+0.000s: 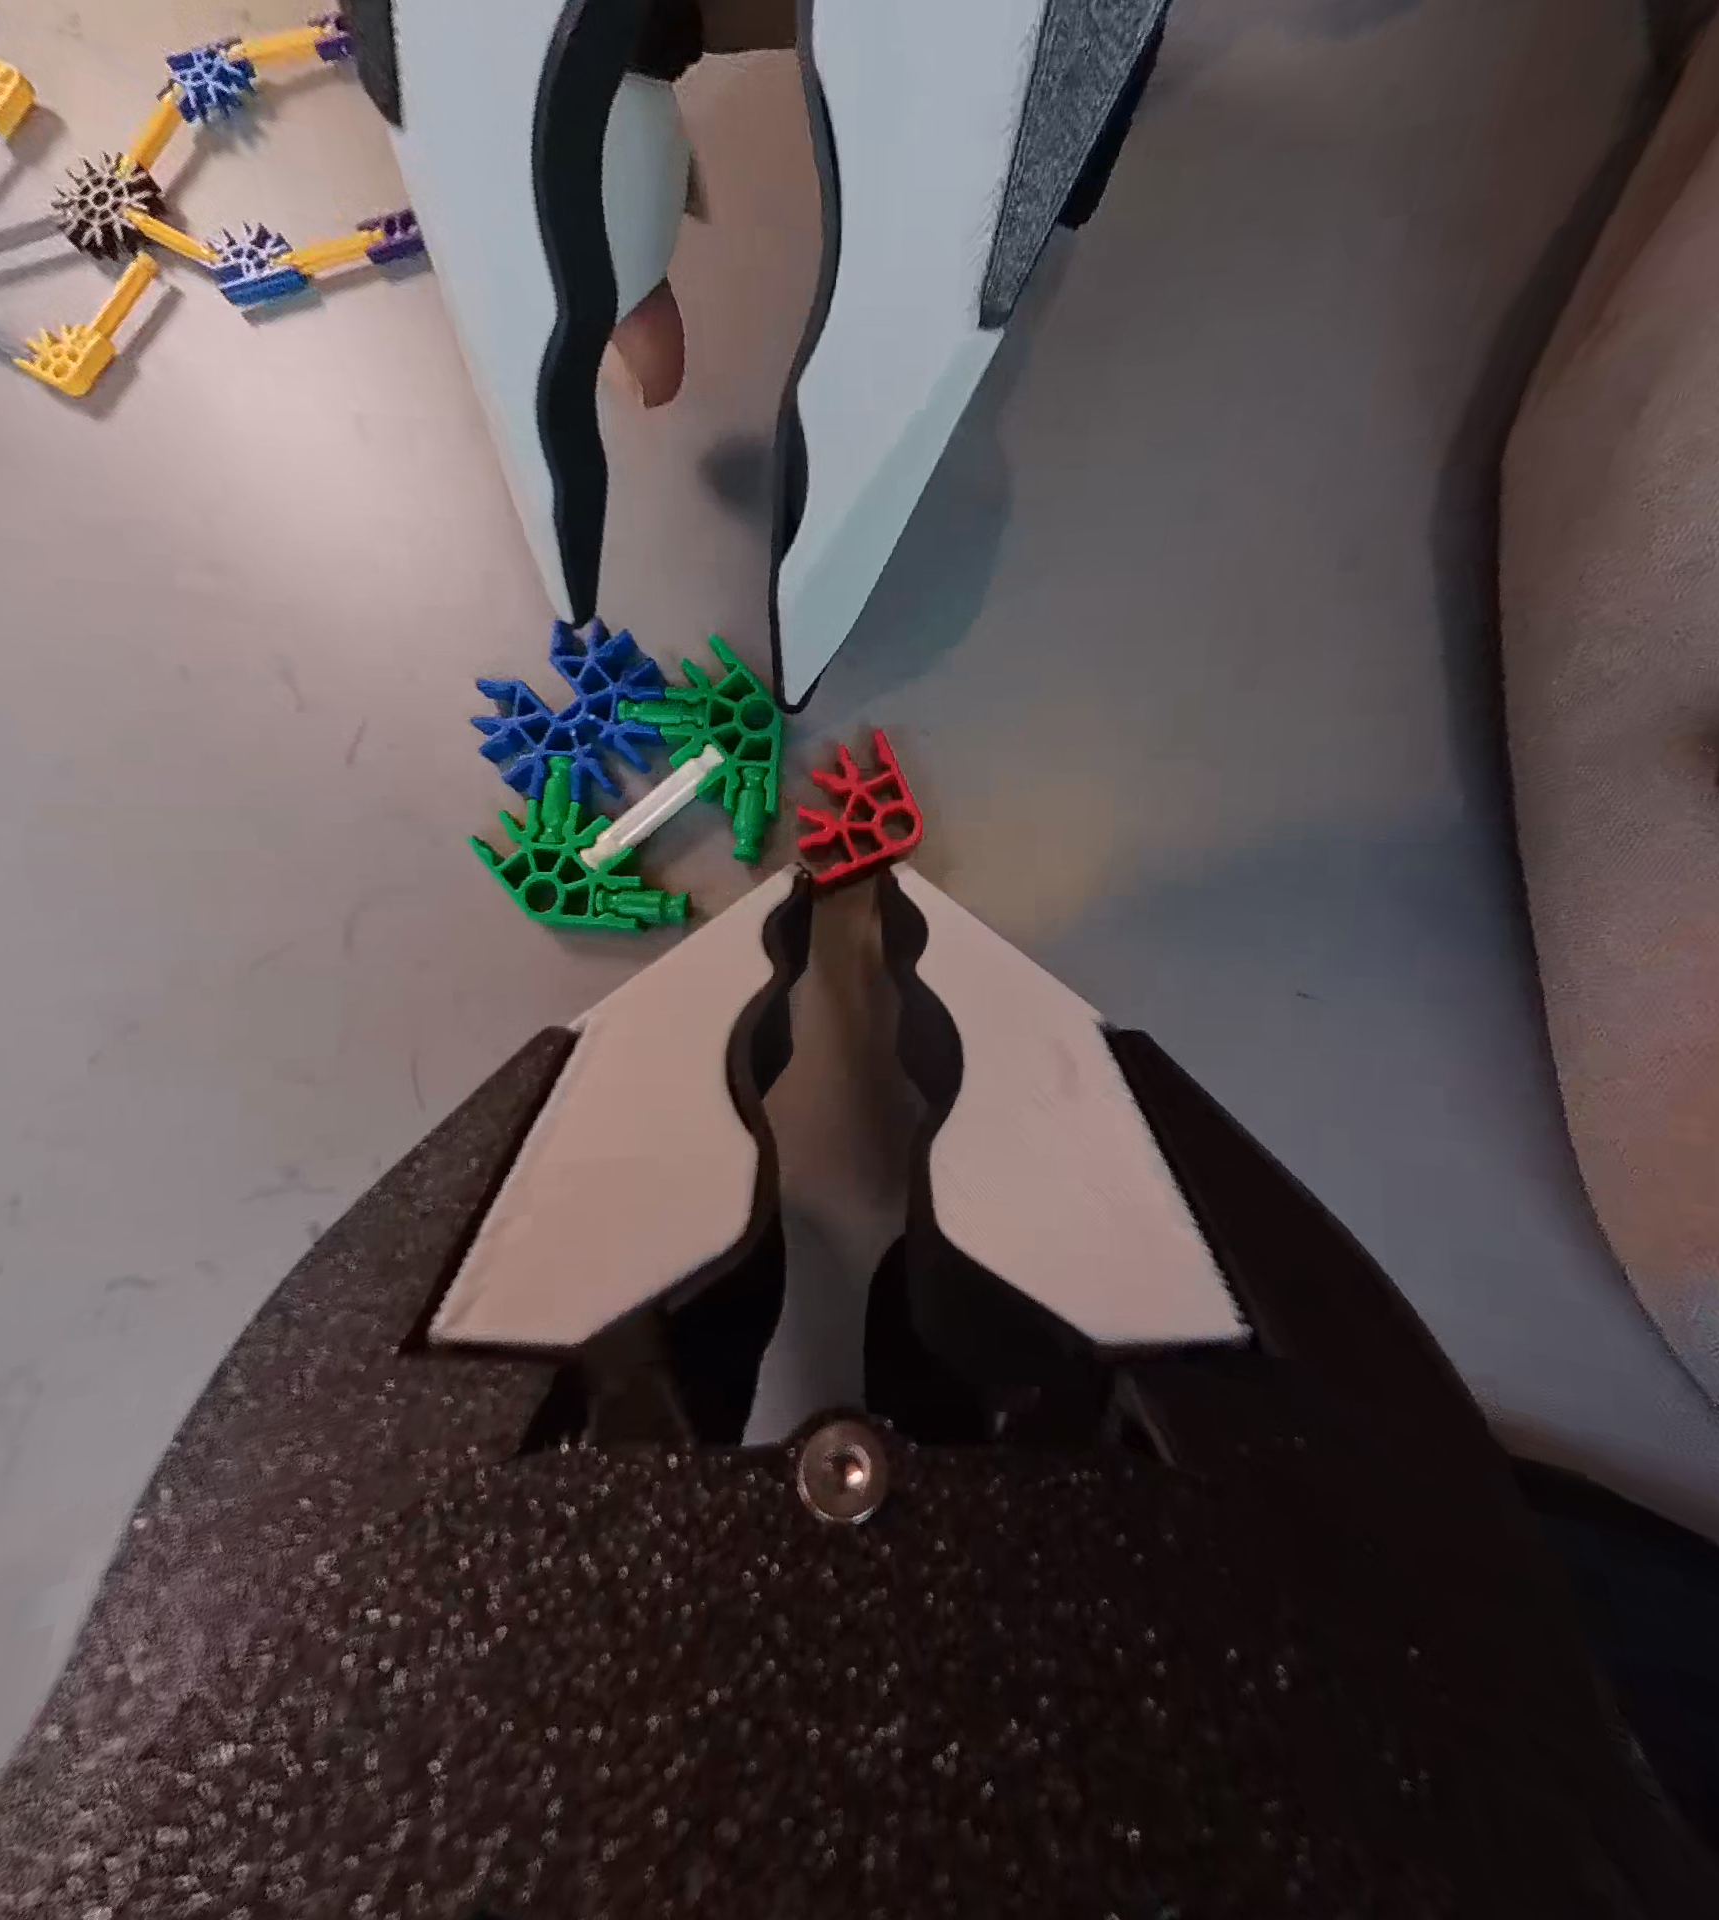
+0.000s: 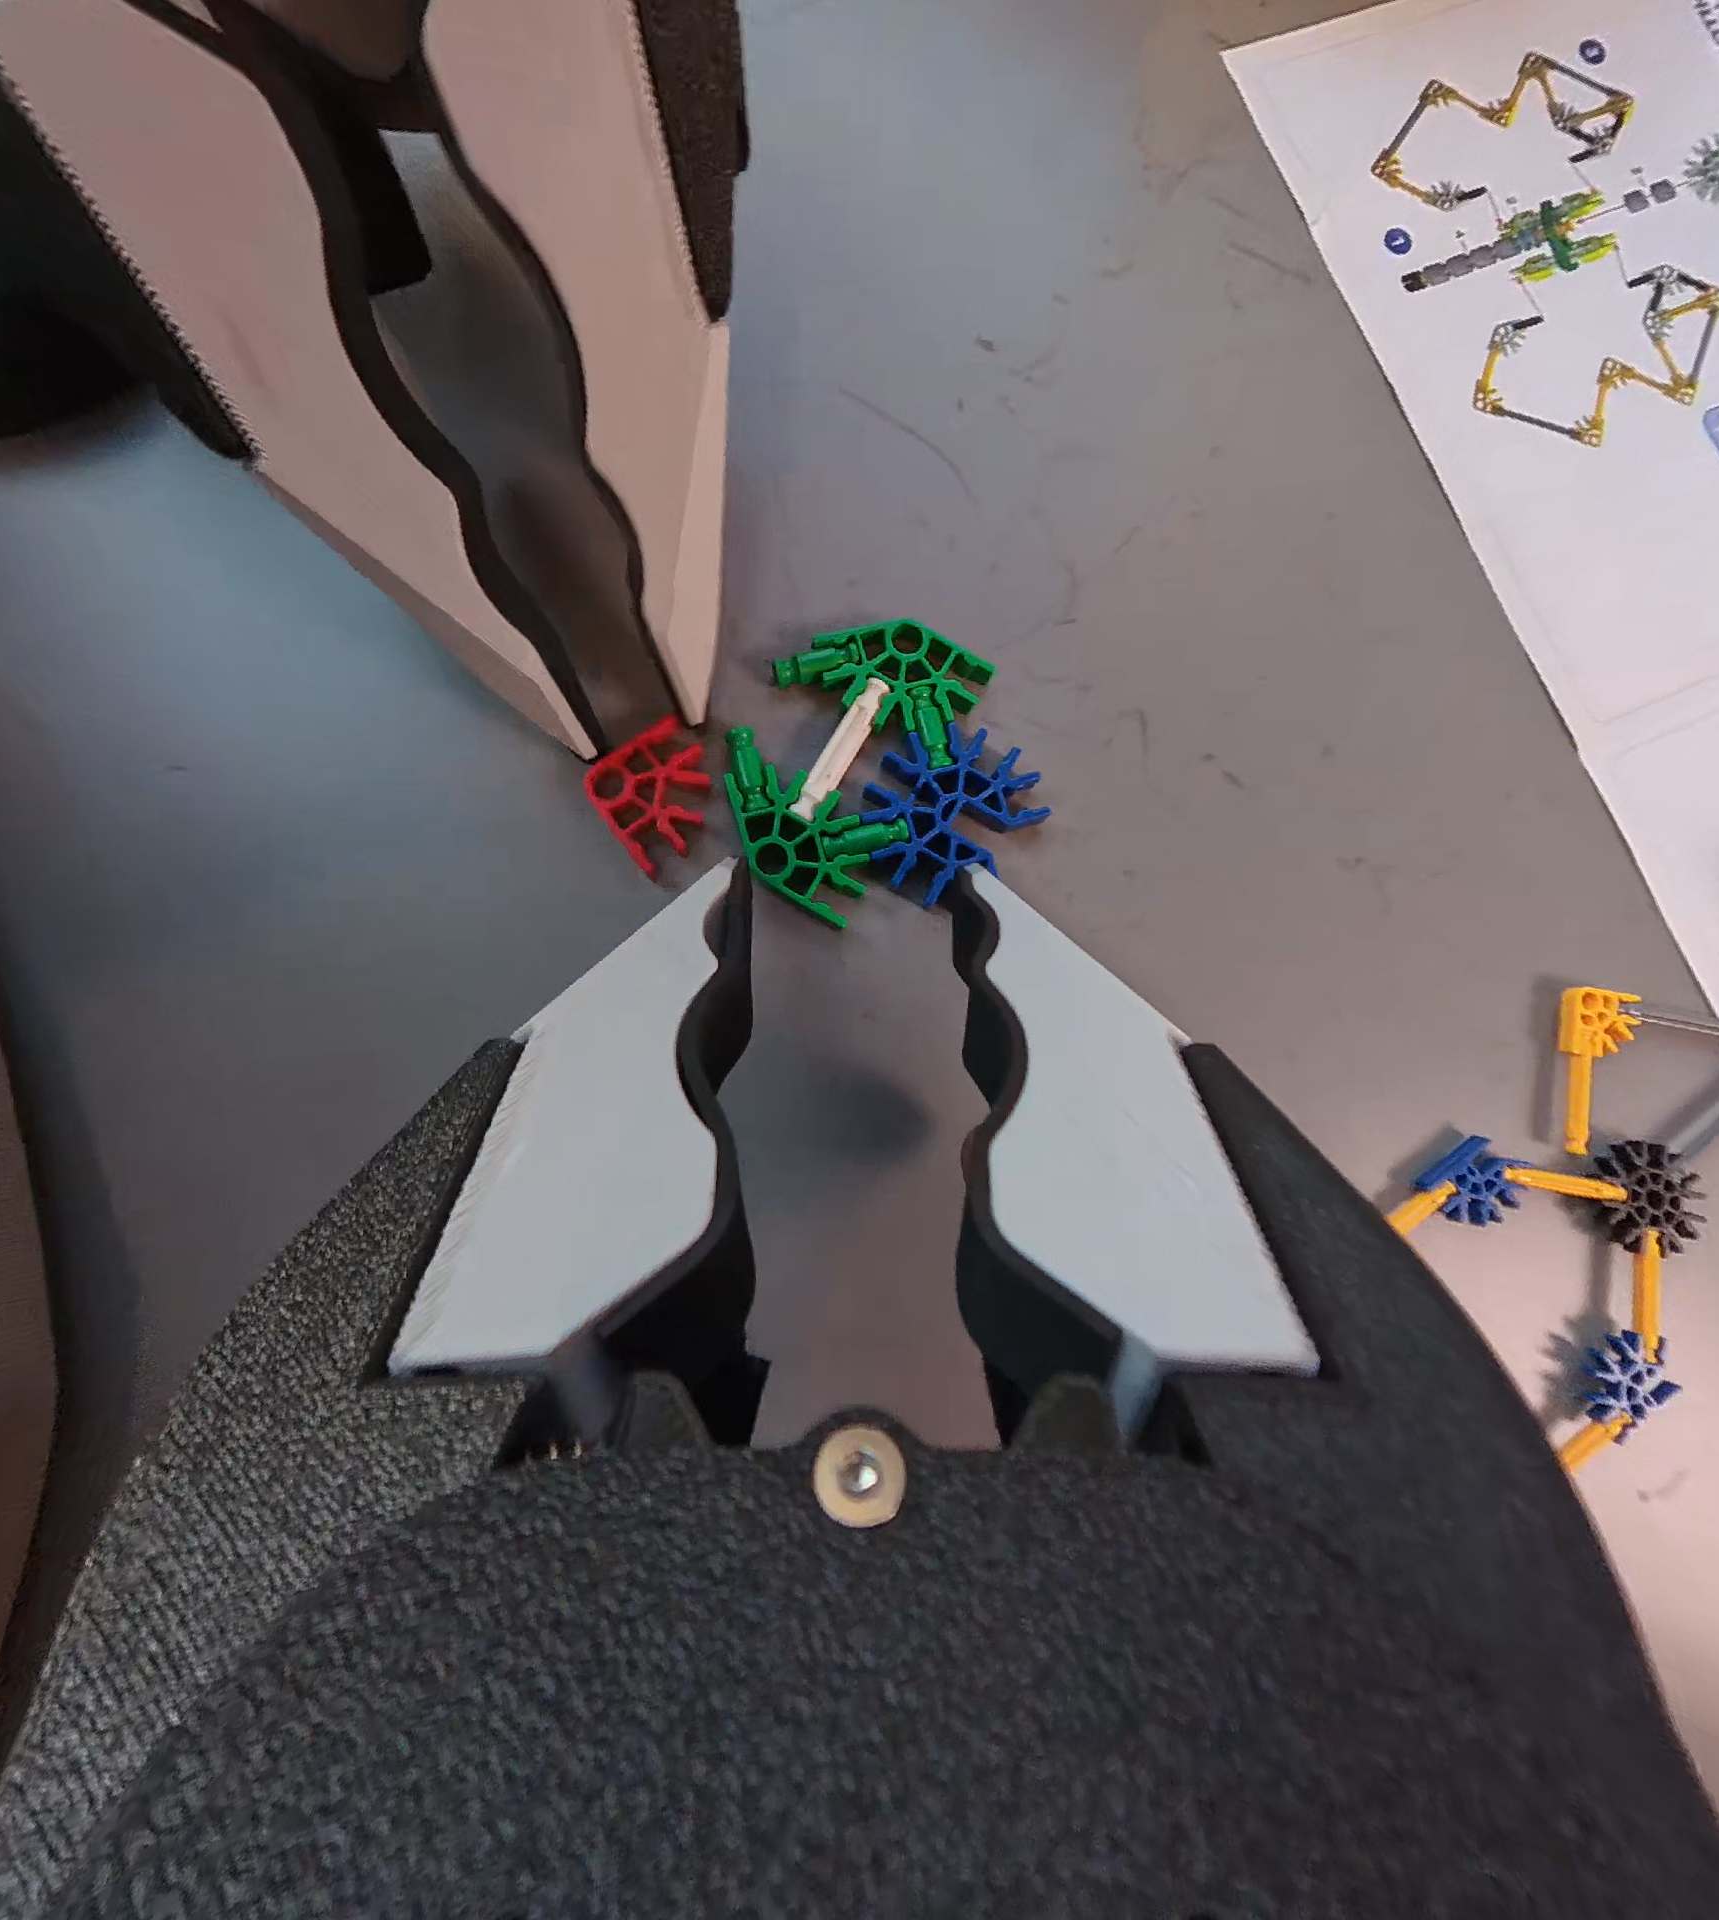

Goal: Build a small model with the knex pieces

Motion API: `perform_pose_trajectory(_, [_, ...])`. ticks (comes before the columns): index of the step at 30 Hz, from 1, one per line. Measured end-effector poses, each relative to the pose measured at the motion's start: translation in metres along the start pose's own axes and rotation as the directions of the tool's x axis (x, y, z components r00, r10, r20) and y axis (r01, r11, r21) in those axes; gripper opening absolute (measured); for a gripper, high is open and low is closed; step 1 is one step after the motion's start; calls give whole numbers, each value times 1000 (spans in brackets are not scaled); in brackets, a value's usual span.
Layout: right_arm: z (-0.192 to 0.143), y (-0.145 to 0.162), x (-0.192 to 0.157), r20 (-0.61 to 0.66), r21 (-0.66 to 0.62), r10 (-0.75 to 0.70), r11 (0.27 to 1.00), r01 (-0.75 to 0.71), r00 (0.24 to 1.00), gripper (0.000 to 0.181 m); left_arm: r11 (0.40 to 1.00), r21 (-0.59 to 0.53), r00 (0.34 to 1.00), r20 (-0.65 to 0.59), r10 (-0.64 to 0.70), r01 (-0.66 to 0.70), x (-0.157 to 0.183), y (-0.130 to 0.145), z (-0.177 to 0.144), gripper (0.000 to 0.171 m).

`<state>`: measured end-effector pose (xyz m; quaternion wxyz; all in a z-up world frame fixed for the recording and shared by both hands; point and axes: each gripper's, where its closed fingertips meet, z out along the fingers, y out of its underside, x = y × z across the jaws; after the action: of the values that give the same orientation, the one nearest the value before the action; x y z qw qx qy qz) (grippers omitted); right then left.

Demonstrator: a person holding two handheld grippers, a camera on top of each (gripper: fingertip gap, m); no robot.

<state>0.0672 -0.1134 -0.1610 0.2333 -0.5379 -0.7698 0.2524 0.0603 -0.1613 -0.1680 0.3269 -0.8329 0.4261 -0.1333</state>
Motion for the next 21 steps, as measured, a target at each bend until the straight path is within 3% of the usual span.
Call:
perform_pose_trajectory(4, [-1, 0, 5, 31, -21, 67, 998, -67, 997, 48, 995, -44, 994, 62, -86, 89, 5, -7, 7, 2])
perform_pose_trajectory(9, [9, -8, 10, 40, -54, 183, 982, -180, 982, 64, 995, -39, 993, 72, -89, 92, 6, -3, 3, 9])
perform_pose_trajectory(13, [20, -11, 10, 48, -95, 176, 981, -171, 983, 61, 987, -5, 980, 124, -158, 160, -17, 8, -11, 12])
perform_pose_trajectory(16, [16, -6, 4, 177, -134, 31, 991, -7, 984, 61, 975, 50, 958, 182, -223, 217, -37, 14, -18, 17])
perform_pose_trajectory(19, [6, 5, 4, 349, -130, -187, 961, 245, 918, 61, 972, 77, 958, 171, -232, 222, -41, 12, -14, 26])
perform_pose_trajectory(21, [4, 8, 9, 410, -118, -248, 940, 321, 878, 61, 980, 54, 970, 146, -195, 189, -35, 10, -9, 28])
